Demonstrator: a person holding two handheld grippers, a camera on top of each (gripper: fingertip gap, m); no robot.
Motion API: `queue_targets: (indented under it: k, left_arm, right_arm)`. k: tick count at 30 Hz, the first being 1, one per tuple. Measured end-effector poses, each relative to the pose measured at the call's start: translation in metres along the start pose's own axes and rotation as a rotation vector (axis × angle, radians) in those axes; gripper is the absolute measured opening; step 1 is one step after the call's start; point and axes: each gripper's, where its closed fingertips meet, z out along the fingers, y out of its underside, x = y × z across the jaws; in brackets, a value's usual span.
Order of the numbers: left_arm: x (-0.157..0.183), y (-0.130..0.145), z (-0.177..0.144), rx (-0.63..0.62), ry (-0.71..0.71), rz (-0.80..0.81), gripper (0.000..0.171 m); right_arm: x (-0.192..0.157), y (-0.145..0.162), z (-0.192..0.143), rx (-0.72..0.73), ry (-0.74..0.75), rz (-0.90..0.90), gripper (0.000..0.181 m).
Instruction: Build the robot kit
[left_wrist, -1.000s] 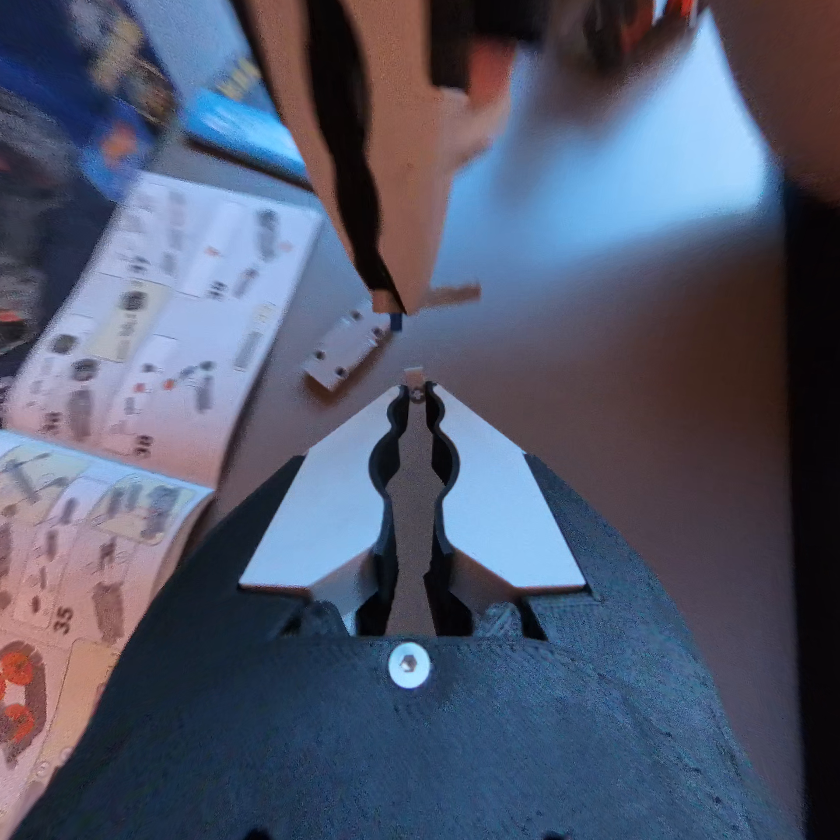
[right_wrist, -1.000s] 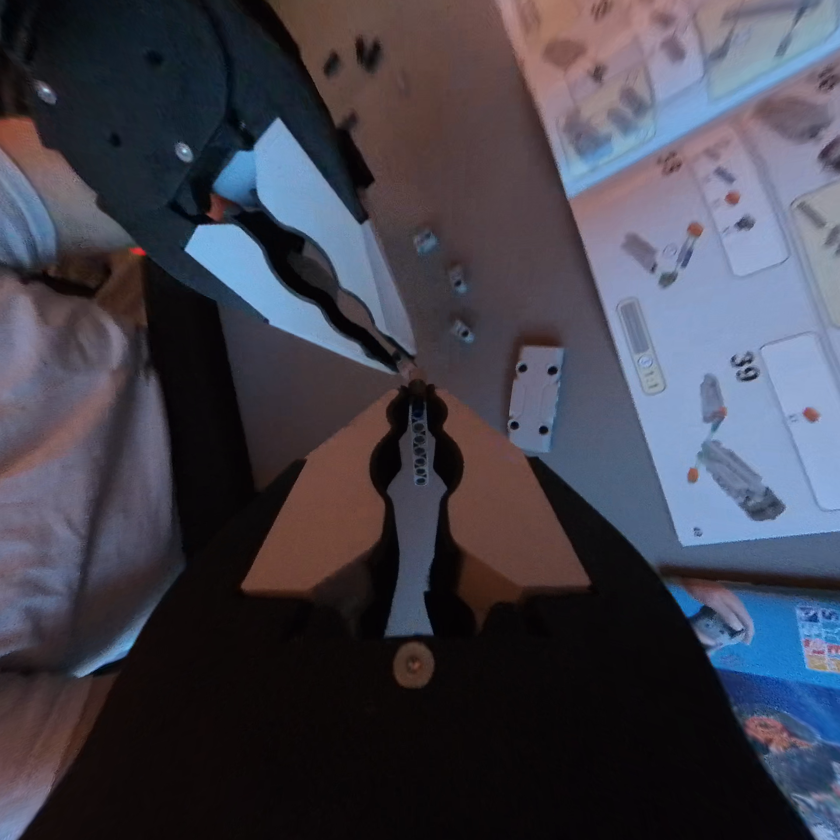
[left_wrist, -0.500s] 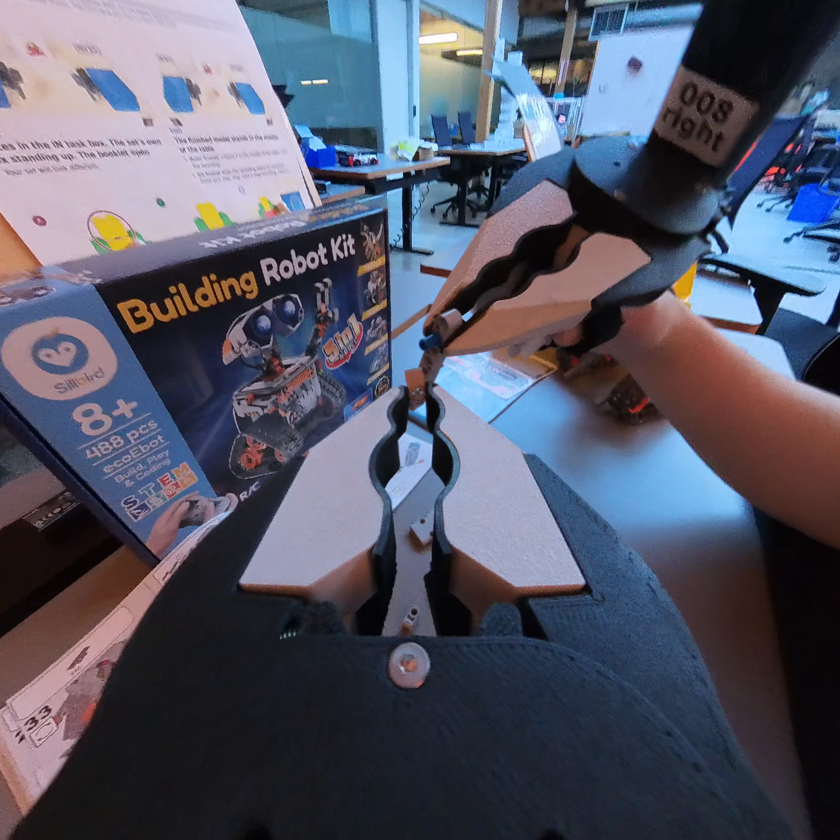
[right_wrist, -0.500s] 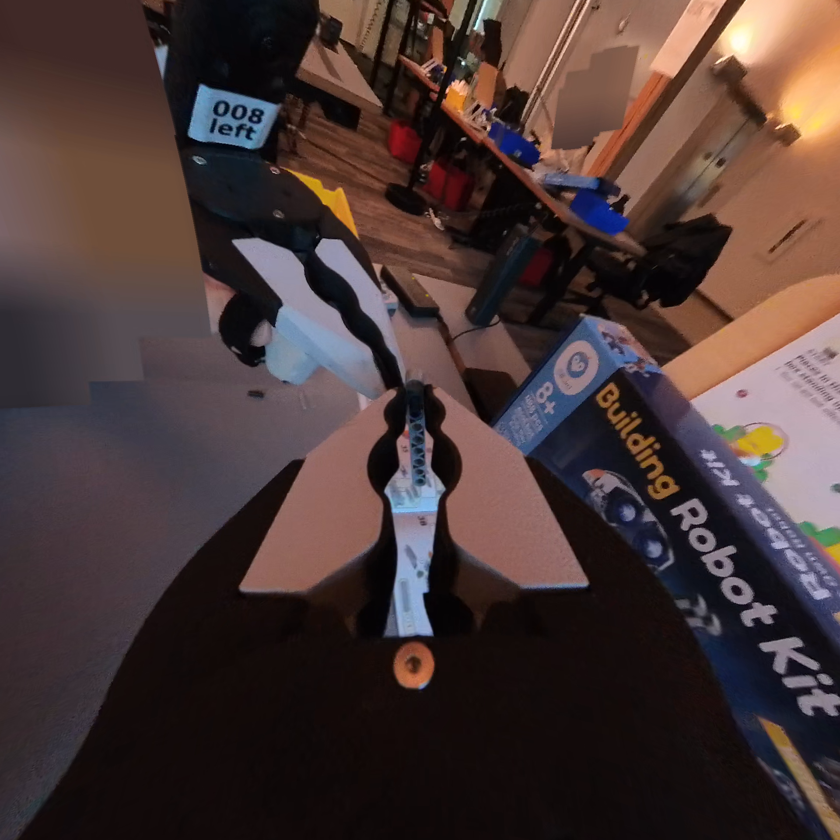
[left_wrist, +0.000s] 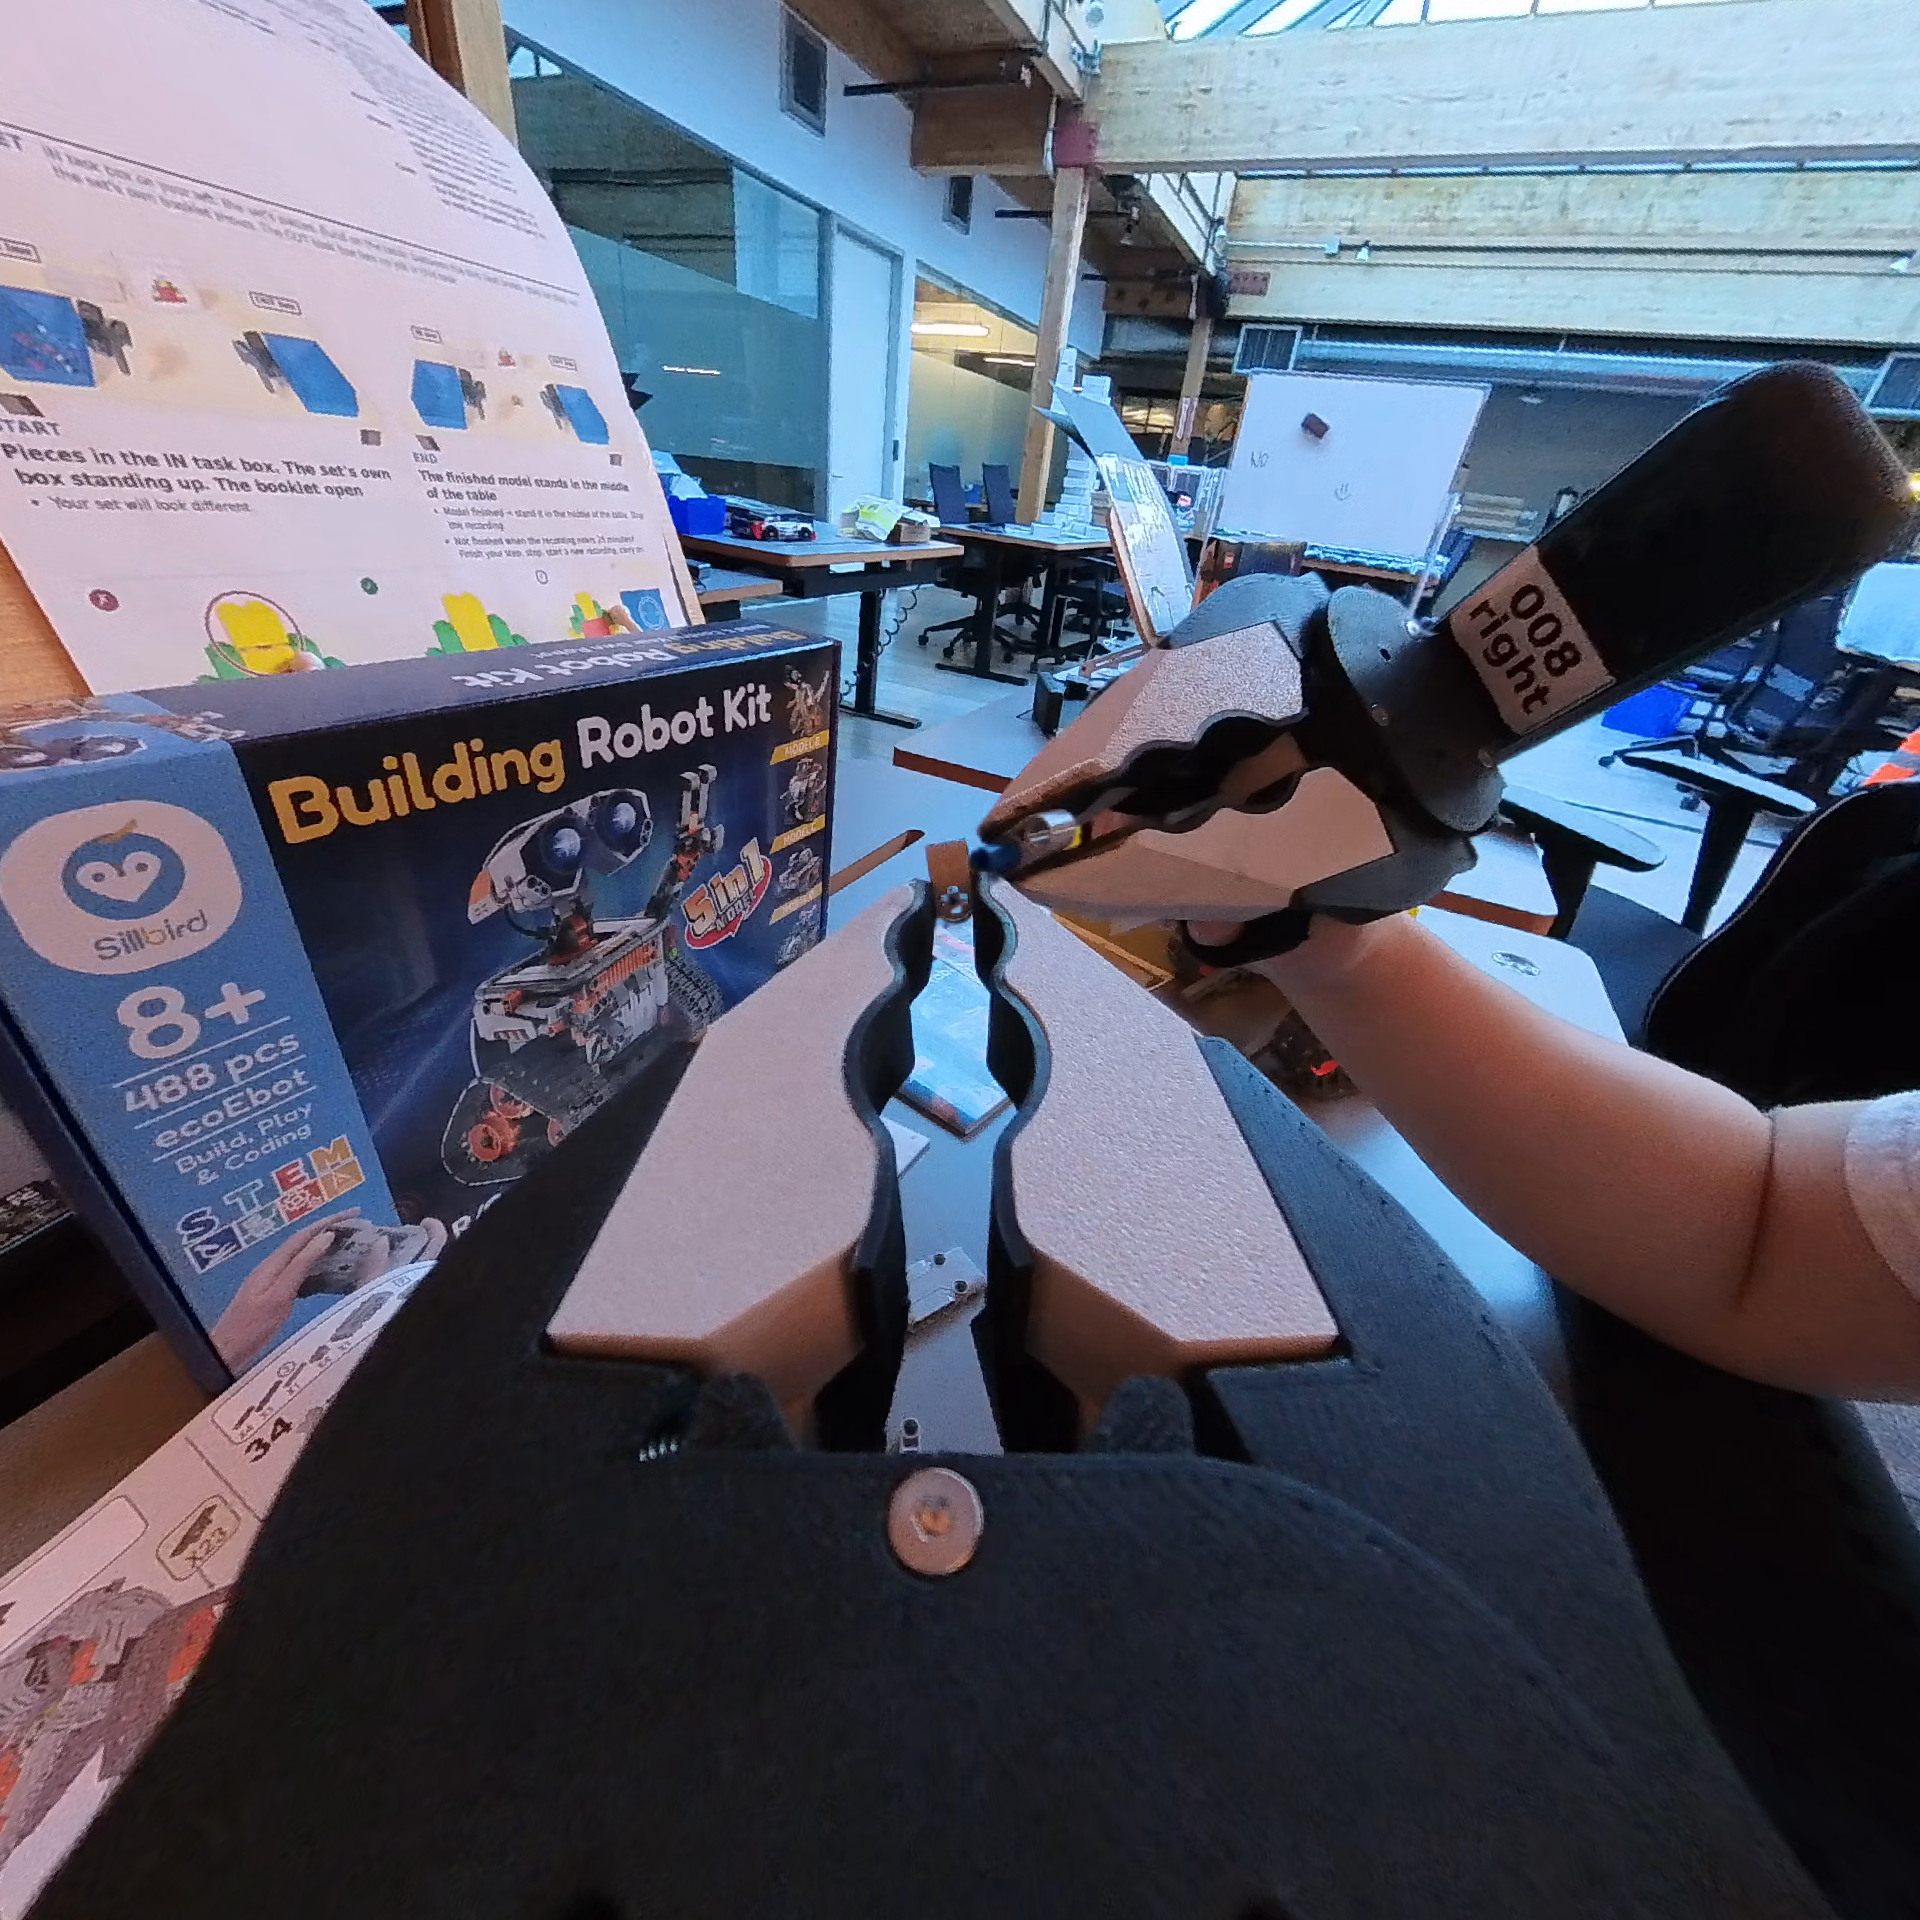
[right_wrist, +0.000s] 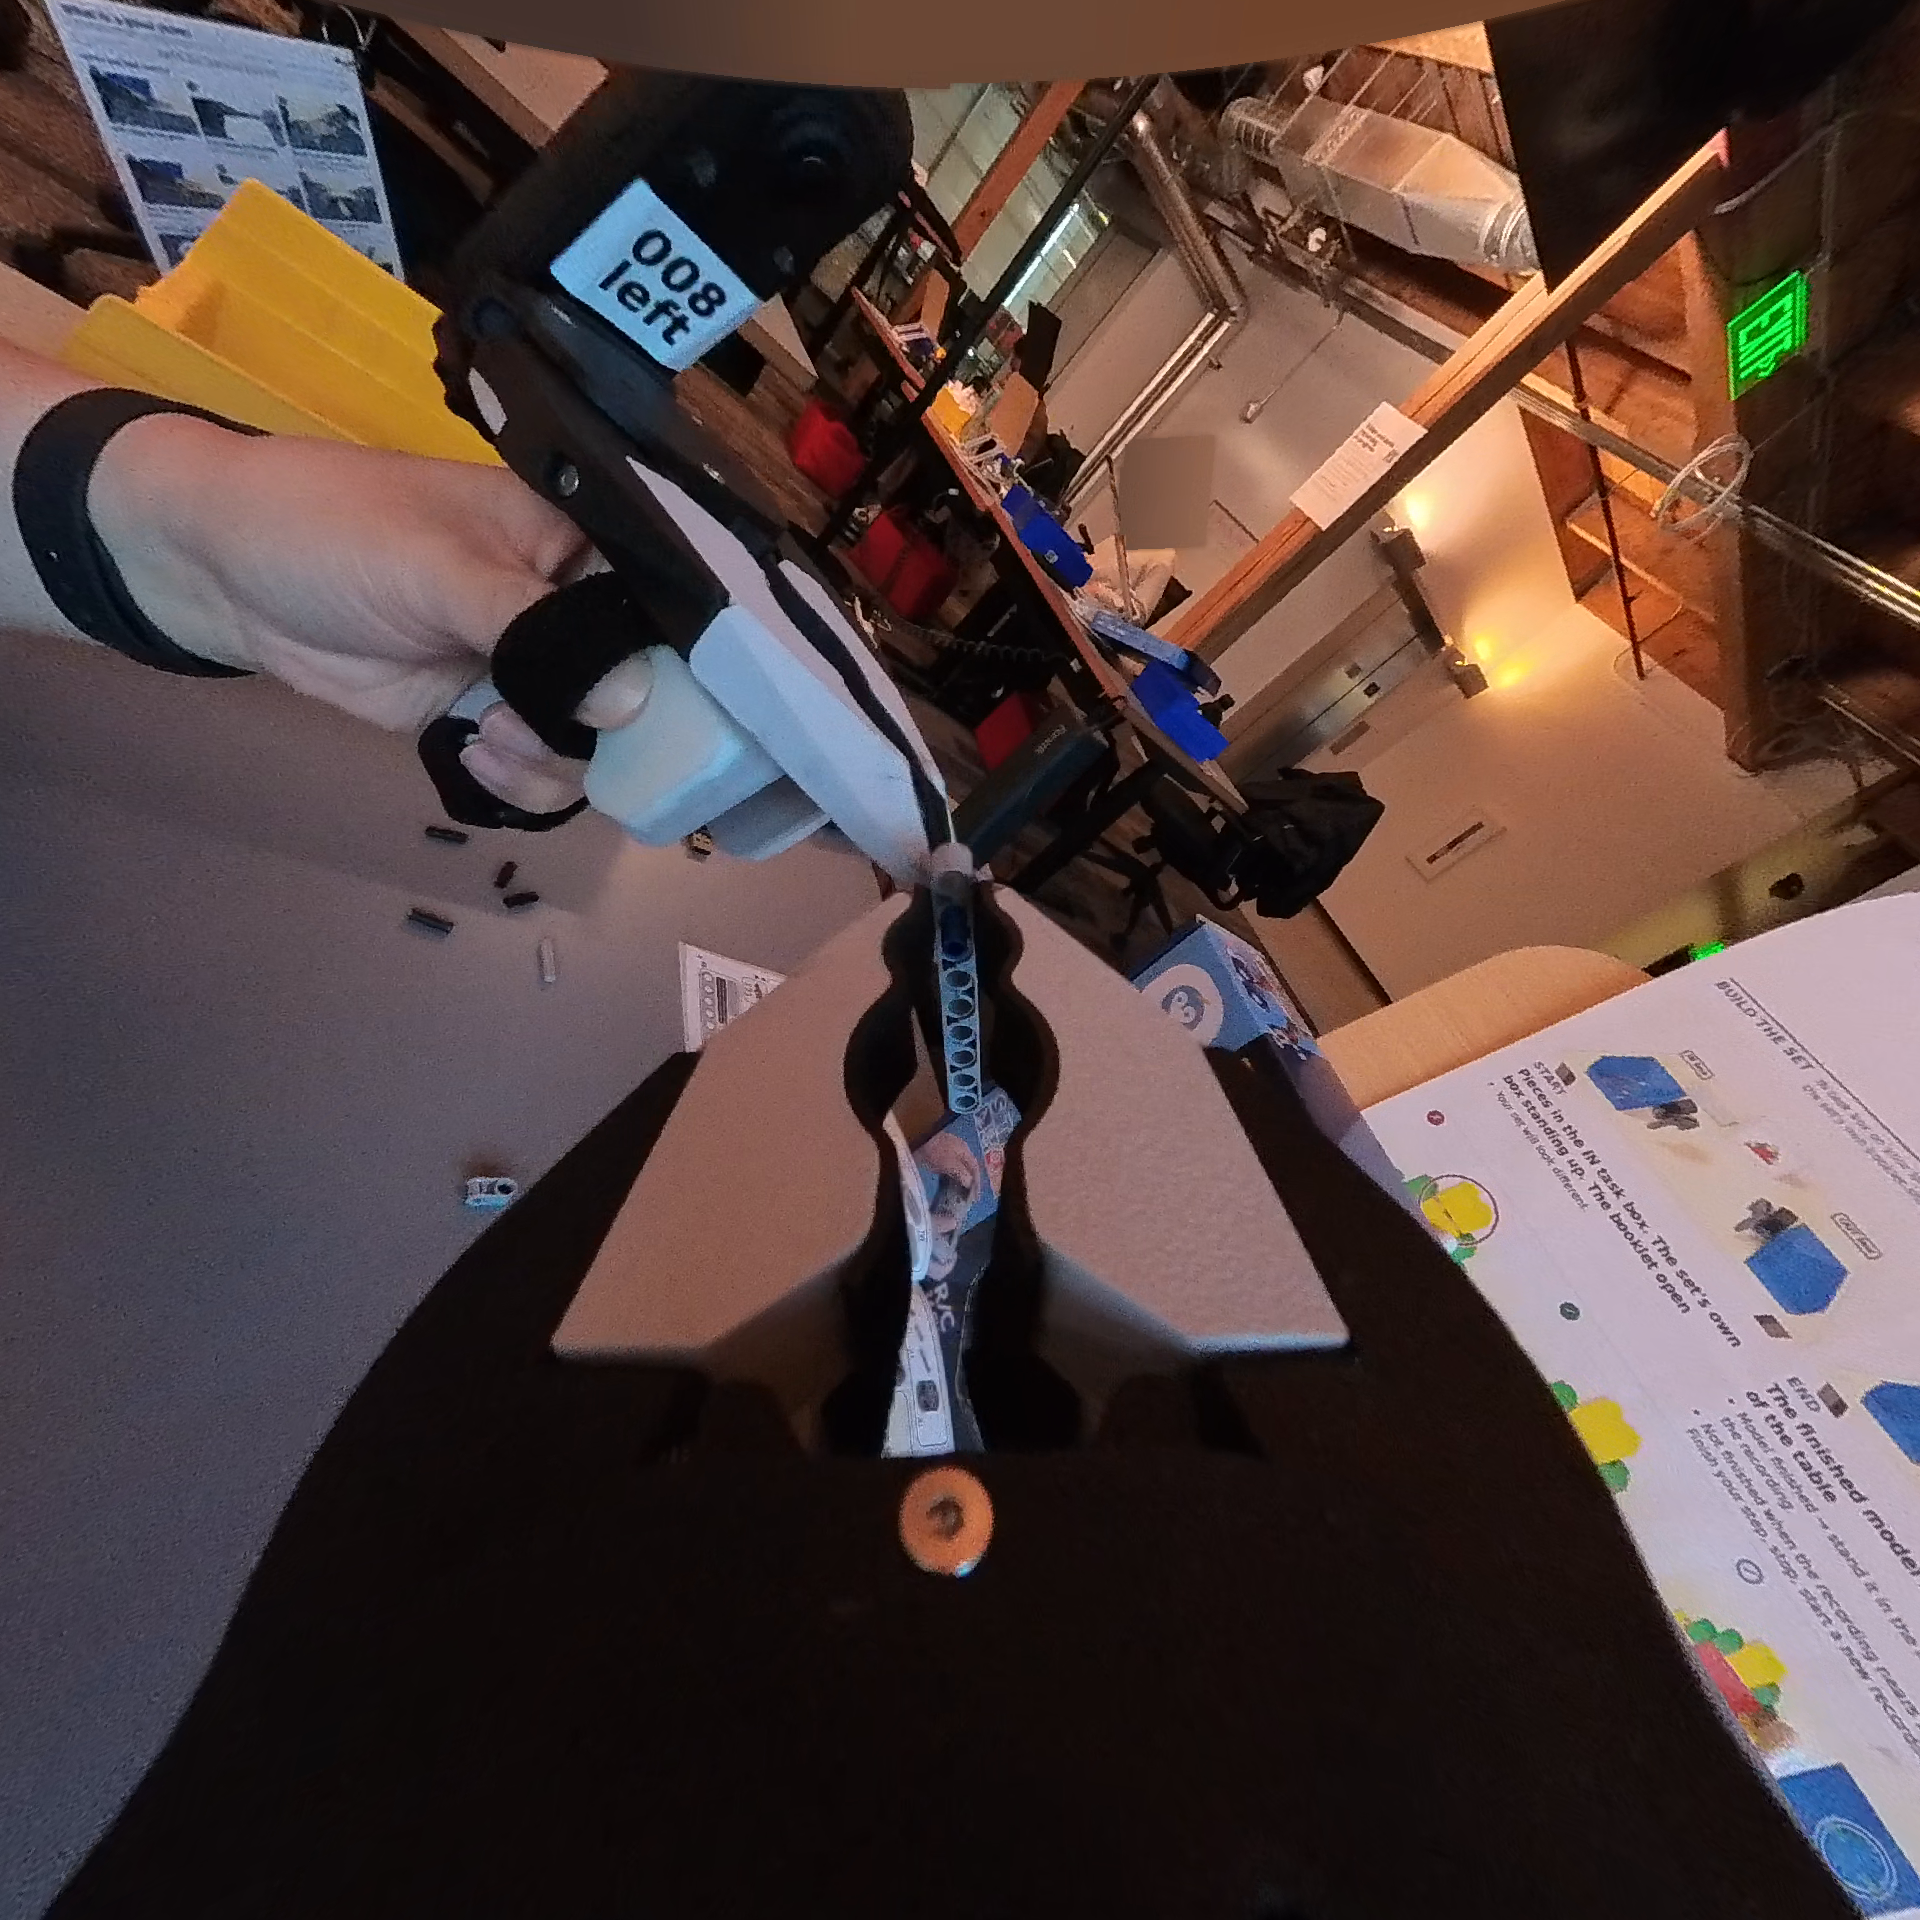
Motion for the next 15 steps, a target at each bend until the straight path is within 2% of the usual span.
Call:
queue_targets:
  k: [7, 15]
  left_arm:
    - [0.0036, -0.0046, -0.0024, 0.015, 0.004, 0.040, 0.005]
    - [0.0041, -0.0085, -0.0060, 0.046, -0.061, 0.184, 0.004]
  right_arm:
    - [0.0021, -0.0016, -0.0003, -0.010, 0.043, -0.055, 0.006]
    - [0.0026, -0.0028, 0.0024, -0.072, 0.092, -0.113, 0.006]
